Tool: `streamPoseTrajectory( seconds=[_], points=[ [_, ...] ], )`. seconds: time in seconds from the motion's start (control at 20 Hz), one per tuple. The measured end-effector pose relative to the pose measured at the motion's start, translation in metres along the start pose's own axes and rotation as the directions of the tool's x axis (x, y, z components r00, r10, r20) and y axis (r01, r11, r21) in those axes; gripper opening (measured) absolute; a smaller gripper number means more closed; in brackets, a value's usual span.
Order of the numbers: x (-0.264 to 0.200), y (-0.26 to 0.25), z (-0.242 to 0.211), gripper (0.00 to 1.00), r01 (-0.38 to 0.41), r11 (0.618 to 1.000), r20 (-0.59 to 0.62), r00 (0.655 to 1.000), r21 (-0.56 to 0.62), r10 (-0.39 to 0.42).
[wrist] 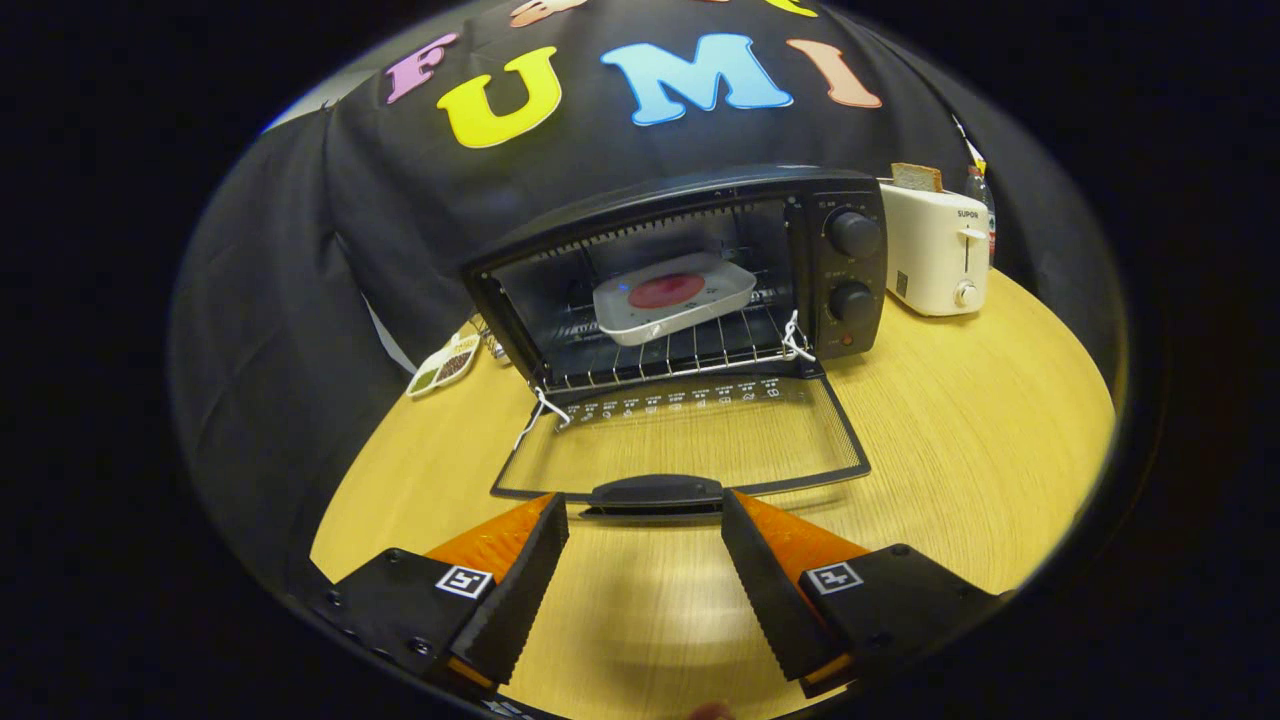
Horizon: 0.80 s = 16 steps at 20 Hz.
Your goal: Open the toaster oven, put the food inside, and close the toaster oven door.
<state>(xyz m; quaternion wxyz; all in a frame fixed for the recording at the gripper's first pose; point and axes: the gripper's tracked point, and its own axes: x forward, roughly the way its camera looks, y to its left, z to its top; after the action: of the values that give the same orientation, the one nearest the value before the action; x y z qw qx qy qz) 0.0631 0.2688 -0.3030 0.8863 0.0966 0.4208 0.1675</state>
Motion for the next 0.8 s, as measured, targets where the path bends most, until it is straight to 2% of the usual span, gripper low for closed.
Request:
streamPoseTrajectory(
  seconds=[0.2, 0.3, 0.45, 0.8],
  points=[
    [0.011, -0.011, -0.025, 0.98, 0.048, 0.996, -0.113, 0.992, -0.074, -0.056],
    [0.015, -0.020, -0.033, 0.98, 0.091, 0.983, -0.148, 0.982, -0.161, -0.115],
    [0.024, -0.027, -0.041, 0.98, 0.123, 0.967, -0.182, 0.970, -0.222, -0.165],
    [0.042, -0.029, -0.025, 1.00, 0.185, 0.961, -0.142, 0.966, -0.207, -0.217]
  ],
)
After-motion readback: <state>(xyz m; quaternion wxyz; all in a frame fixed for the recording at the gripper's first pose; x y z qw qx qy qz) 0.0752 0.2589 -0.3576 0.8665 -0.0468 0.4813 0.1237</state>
